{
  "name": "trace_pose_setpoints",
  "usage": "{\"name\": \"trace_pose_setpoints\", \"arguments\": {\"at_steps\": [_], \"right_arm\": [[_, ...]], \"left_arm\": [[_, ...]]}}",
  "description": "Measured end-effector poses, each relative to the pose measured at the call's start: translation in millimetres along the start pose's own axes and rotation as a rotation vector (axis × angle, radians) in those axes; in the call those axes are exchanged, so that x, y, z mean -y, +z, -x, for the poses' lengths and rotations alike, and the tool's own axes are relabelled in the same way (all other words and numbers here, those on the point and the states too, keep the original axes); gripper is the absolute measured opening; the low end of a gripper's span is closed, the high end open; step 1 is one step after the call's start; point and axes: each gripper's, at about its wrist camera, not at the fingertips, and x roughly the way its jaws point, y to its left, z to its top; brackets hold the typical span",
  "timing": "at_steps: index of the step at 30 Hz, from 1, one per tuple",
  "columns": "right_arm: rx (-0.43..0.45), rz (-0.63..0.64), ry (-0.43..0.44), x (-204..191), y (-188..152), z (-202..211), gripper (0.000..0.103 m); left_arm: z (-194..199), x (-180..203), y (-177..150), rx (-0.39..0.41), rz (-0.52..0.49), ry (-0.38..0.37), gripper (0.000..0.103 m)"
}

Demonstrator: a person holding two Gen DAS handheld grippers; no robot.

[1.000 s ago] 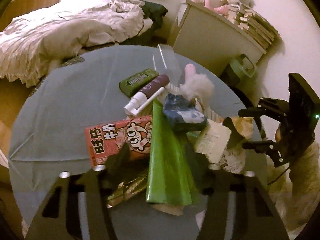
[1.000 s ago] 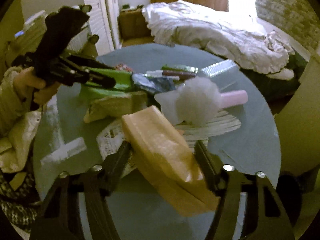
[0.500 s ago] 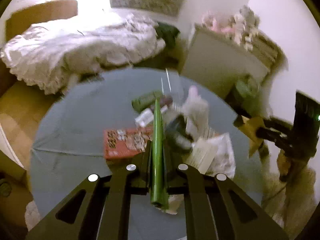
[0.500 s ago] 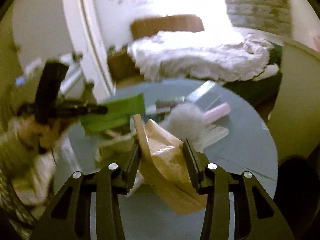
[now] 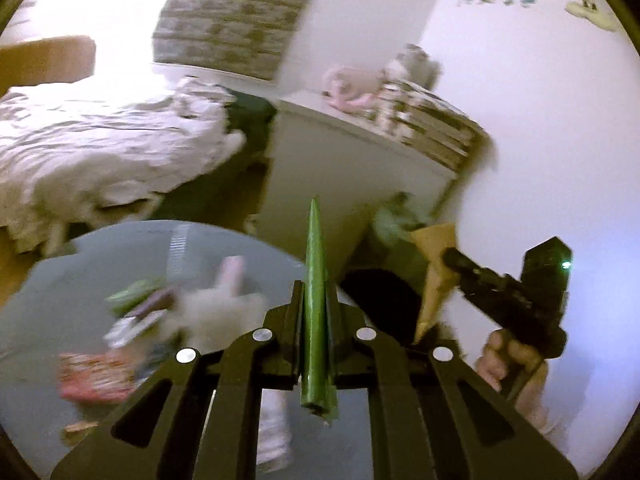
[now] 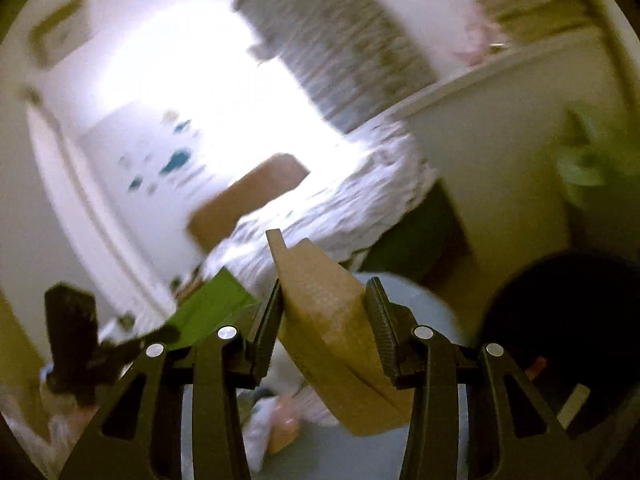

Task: Collect trash
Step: 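Carry the wrapper and paper bag to the bin and release both, then grasp the red milk carton with the left gripper while the right gripper grasps the white puff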

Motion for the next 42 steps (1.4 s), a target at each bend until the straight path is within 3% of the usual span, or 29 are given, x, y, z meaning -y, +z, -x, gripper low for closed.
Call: {"name": "trace_pose_setpoints", "arguments": {"at_steps": [5,12,21,27,30,31,32,33,35,42], "right_arm": [[0.096,-0.097,-0.113,58,15,23,0.043],[0.124,-0.136,-0.261,123,26,15,0.043],[0.064,-0.195,-0.343,186,9,-5,0.039],[0.046,-0.22,-0.346,193,5,-10,0.039],[0.043,-0.227,-0.347,193,3,-11,0.039],[0.044,-0.238,-0.345,194,3,-10,0.046],[0.054,-0.264,-0.34,196,0,-8,0.063],[0.073,-0.287,-0.335,198,-1,-5,0.07],[0.093,-0.318,-0.313,200,-4,-2,0.074],[0.08,-0.271,-0.256,175,-10,-11,0.075]], "left_arm": [[-65,50,0,-0.029,-0.019,-0.102,0.011],[-141,95,-9,-0.074,-0.025,-0.137,0.011],[-214,116,-25,-0.152,-0.034,-0.122,0.011],[-242,117,-34,-0.204,-0.029,-0.113,0.011],[-251,119,-36,-0.252,-0.053,-0.074,0.021],[-251,118,-37,-0.263,-0.06,-0.055,0.046],[-249,118,-37,-0.265,-0.066,-0.033,0.078],[-239,116,-36,-0.228,-0.073,-0.018,0.089],[-220,114,-34,-0.174,-0.094,-0.027,0.092],[-142,89,-24,-0.14,-0.088,-0.002,0.092]]}}
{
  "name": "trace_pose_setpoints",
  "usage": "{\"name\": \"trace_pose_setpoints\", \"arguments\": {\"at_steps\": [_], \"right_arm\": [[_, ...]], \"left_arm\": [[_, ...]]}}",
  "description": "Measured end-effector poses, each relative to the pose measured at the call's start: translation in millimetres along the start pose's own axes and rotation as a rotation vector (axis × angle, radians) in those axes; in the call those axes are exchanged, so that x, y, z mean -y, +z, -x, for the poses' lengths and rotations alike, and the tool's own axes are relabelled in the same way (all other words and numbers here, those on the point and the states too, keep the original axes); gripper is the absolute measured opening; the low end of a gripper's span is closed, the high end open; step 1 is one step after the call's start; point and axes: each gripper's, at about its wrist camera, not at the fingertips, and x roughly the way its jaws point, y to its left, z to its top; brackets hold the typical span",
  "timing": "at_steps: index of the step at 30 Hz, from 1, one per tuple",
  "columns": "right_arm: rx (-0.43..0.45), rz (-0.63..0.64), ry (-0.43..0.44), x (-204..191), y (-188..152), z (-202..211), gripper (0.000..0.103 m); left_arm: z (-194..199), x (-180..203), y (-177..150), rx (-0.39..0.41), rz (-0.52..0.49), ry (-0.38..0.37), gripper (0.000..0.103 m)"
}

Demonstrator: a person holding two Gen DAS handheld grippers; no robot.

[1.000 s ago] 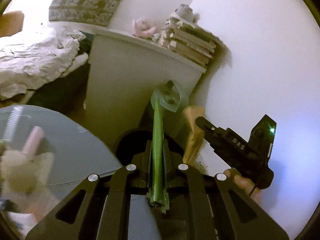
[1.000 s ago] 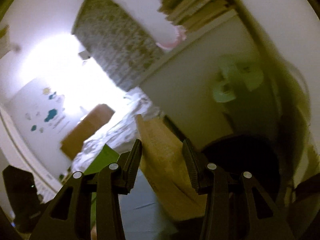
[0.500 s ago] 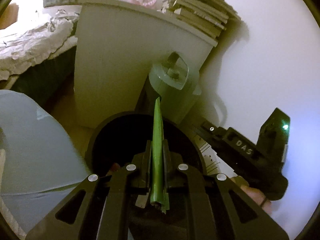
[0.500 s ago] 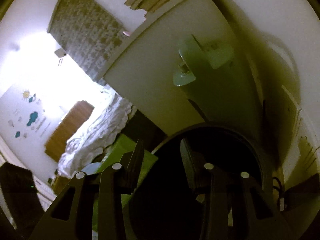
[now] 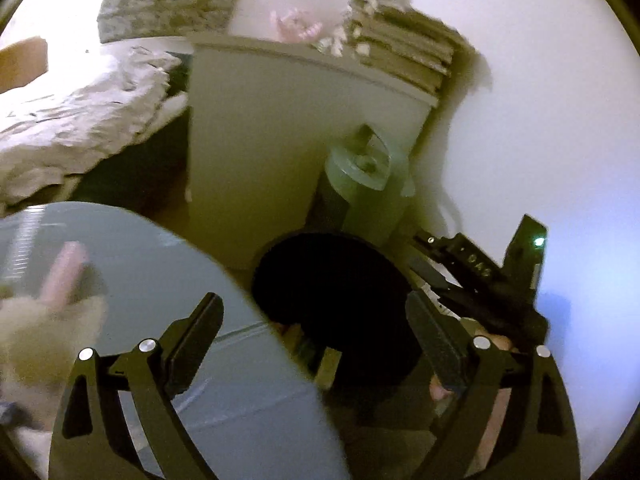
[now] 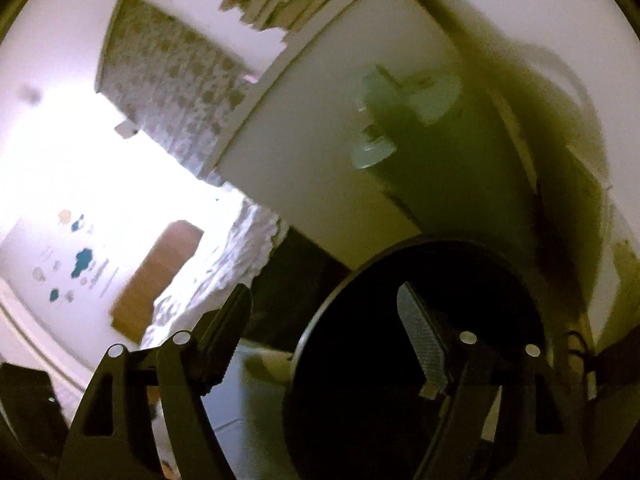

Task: Collect trash
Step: 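Grasp the red milk carton with the left gripper while the right gripper grasps the white puff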

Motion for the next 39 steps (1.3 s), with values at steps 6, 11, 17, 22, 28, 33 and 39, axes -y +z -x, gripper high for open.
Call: {"name": "trace_pose_setpoints", "arguments": {"at_steps": [6,11,17,22,28,33,39], "right_arm": [[-0.148,0.185,0.131,-67,-35,-15,0.075],[-0.272,0.329,0.239,-141,-70,-22,0.082],[-0.456,0.533,0.249,-237,-120,-52,0.083],[-0.599,0.601,0.178,-277,-154,-94,0.083],[-0.713,0.651,0.076,-297,-185,-149,0.083],[-0.748,0.682,0.014,-298,-201,-174,0.081],[-0.752,0.688,0.004,-295,-208,-175,0.046]], "left_arm": [[95,-65,-20,0.067,0.017,0.129,0.092],[154,-146,-48,0.076,0.0,0.33,0.092],[174,-206,-71,-0.011,-0.185,0.408,0.092],[156,-224,-86,-0.109,-0.468,0.391,0.092],[134,-240,-92,-0.183,-0.557,0.277,0.092],[110,-247,-101,-0.245,-0.571,0.266,0.089],[114,-251,-99,-0.222,-0.466,0.298,0.064]]}}
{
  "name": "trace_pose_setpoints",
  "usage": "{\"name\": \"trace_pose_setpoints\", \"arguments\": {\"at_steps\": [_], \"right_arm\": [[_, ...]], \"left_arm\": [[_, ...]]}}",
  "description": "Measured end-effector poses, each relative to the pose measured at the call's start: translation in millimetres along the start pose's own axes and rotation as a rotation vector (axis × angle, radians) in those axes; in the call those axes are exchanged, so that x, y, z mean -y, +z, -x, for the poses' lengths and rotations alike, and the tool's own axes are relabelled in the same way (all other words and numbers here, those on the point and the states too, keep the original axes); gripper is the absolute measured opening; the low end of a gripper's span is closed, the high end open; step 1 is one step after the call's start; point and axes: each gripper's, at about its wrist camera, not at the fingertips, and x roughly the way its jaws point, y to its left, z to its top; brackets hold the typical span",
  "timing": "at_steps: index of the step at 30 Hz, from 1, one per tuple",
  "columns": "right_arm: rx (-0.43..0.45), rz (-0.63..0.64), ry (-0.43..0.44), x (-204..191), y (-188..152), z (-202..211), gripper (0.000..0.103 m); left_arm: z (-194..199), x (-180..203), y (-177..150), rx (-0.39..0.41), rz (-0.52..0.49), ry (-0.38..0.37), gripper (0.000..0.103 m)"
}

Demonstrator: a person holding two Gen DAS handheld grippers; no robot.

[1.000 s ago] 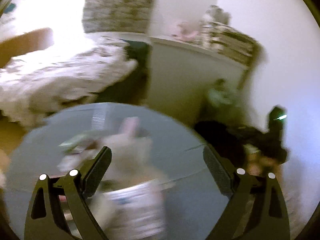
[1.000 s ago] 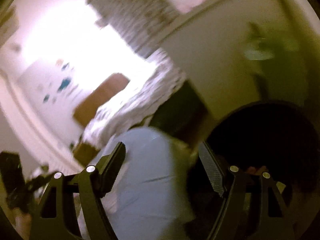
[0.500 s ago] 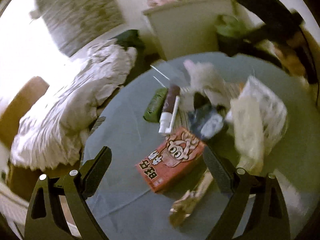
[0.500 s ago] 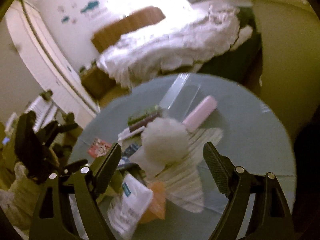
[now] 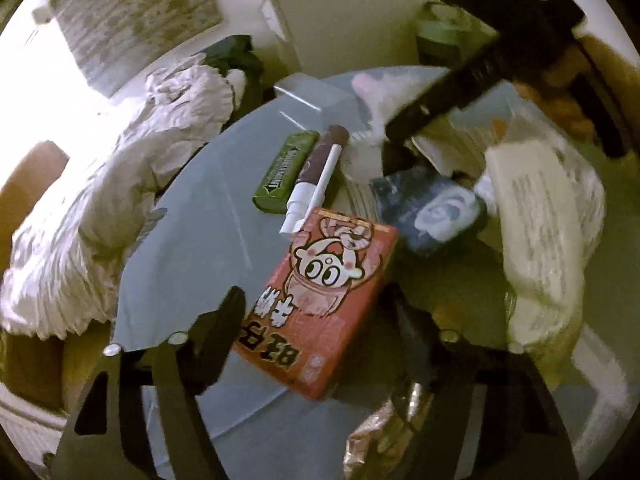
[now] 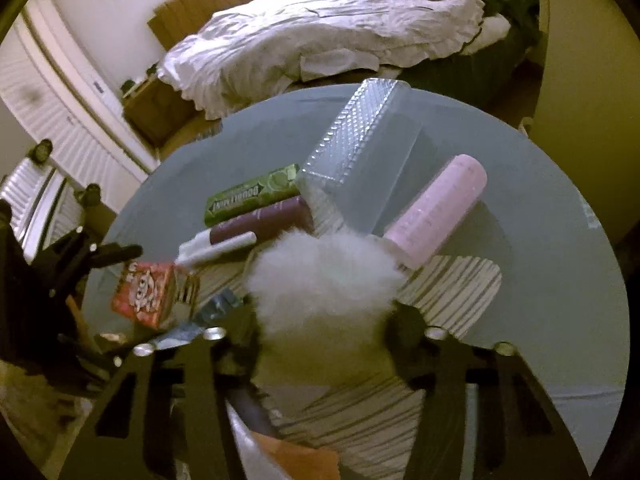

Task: Collect trash
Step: 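Grasp the red milk carton with the left gripper while the right gripper grasps the white puff, then carry the carton and white puff to the bin and release both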

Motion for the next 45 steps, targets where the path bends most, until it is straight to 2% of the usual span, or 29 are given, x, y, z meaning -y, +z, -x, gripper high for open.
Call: {"name": "trace_pose_setpoints", "arguments": {"at_steps": [1,2,7,8,9,10,12,14,16,19,24,25,26,27,28,29,33,36,37,38,41,43,45], "right_arm": [[0.012,-0.007,0.01,1,-1,4,0.045],[0.025,-0.012,0.019,2,-2,8,0.044],[0.153,-0.065,0.104,17,-13,50,0.044],[0.189,-0.083,0.127,23,-18,62,0.044],[0.228,-0.108,0.153,31,-23,75,0.044],[0.25,-0.123,0.167,36,-25,82,0.044],[0.307,-0.156,0.183,50,-34,102,0.044],[0.367,-0.181,0.167,65,-44,123,0.044],[0.417,-0.205,0.146,81,-55,141,0.044],[0.465,-0.256,0.133,107,-75,162,0.044],[0.5,-0.335,0.125,146,-113,179,0.044],[0.502,-0.351,0.131,151,-119,179,0.044],[0.505,-0.369,0.138,157,-126,179,0.044],[0.504,-0.379,0.139,161,-130,177,0.044],[0.499,-0.386,0.142,162,-134,174,0.044],[0.493,-0.388,0.144,160,-135,171,0.044],[0.467,-0.374,0.147,149,-135,159,0.044],[0.455,-0.345,0.148,132,-132,151,0.044],[0.452,-0.339,0.146,124,-128,147,0.044],[0.446,-0.332,0.149,121,-127,145,0.044],[0.422,-0.321,0.154,113,-126,136,0.044],[0.407,-0.312,0.151,111,-126,130,0.044],[0.406,-0.31,0.15,110,-127,128,0.044]], "left_arm": [[3,-2,1,0.006,0.03,-0.01,0.058],[8,-5,3,0.016,0.067,-0.019,0.056],[40,1,12,0.101,0.164,-0.001,0.053],[47,4,17,0.124,0.184,-0.004,0.036],[51,5,21,0.132,0.205,-0.013,0.023],[55,6,26,0.14,0.238,-0.021,0.019],[64,8,37,0.176,0.309,-0.062,0.019],[69,16,52,0.206,0.335,-0.092,0.018],[69,28,67,0.222,0.326,-0.111,0.018],[63,40,78,0.203,0.312,-0.108,0.018],[58,33,59,0.119,0.351,-0.045,0.021],[56,30,50,0.093,0.362,-0.026,0.029],[53,26,40,0.059,0.382,0.004,0.055],[52,23,34,0.045,0.398,0.033,0.073],[51,21,28,0.041,0.414,0.071,0.097],[52,20,23,0.054,0.422,0.088,0.097],[41,14,17,0.023,0.452,0.093,0.097],[28,12,16,0.015,0.478,0.05,0.096],[21,11,15,-0.004,0.492,0.035,0.089],[10,7,14,-0.04,0.519,0.0,0.076],[-10,-8,1,-0.079,0.654,-0.105,0.059],[-11,-15,-4,-0.066,0.709,-0.14,0.057],[-4,-18,-3,-0.038,0.73,-0.128,0.056]]}}
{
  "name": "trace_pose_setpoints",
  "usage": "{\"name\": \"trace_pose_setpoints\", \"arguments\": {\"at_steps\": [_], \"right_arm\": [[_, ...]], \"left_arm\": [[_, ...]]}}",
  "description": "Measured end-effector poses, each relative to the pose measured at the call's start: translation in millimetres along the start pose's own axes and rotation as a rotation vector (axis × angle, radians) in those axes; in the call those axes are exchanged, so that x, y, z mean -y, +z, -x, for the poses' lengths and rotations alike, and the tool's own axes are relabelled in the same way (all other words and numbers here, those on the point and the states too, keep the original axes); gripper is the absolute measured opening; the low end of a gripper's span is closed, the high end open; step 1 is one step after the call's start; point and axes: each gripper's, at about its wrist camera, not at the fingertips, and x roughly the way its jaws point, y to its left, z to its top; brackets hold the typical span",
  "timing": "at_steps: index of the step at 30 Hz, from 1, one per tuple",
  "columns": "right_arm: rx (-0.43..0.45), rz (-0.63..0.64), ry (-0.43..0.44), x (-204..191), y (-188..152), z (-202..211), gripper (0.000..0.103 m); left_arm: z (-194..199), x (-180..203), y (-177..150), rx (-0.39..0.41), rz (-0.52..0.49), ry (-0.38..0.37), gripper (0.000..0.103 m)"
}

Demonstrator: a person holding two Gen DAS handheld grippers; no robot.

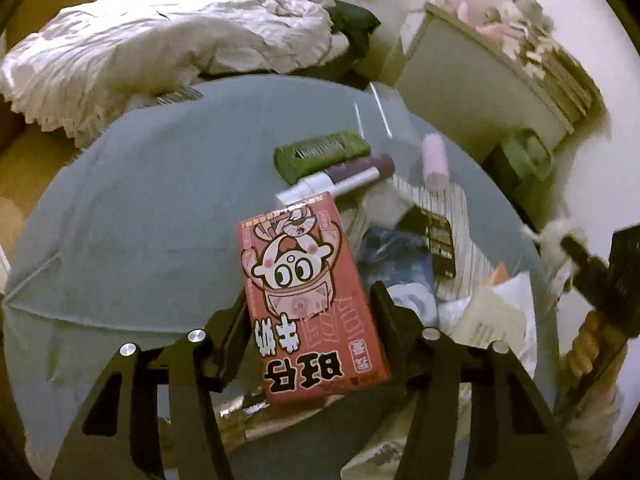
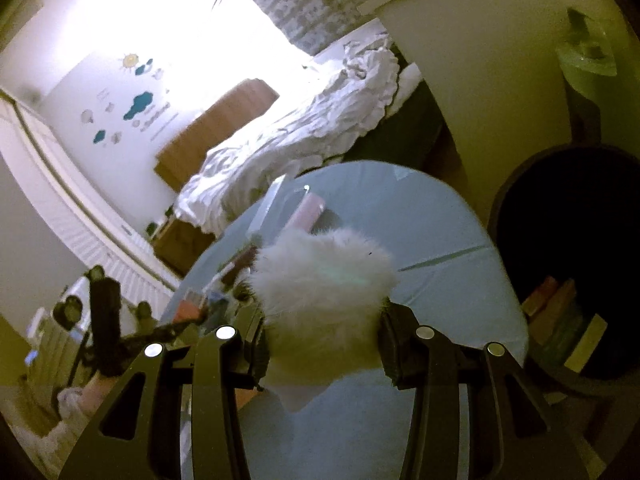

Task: Collect trash
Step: 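Carry the carton and white puff to the bin and release both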

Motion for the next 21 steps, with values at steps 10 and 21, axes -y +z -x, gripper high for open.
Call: {"name": "trace_pose_setpoints", "arguments": {"at_steps": [10,21], "right_arm": [[0.204,-0.08,-0.08,34,35,52,0.044],[0.303,-0.141,-0.39,135,54,77,0.044]], "left_arm": [[54,114,40,0.227,-0.115,-0.193,0.056],[-54,299,50,0.128,-0.29,-0.361,0.056]]}}
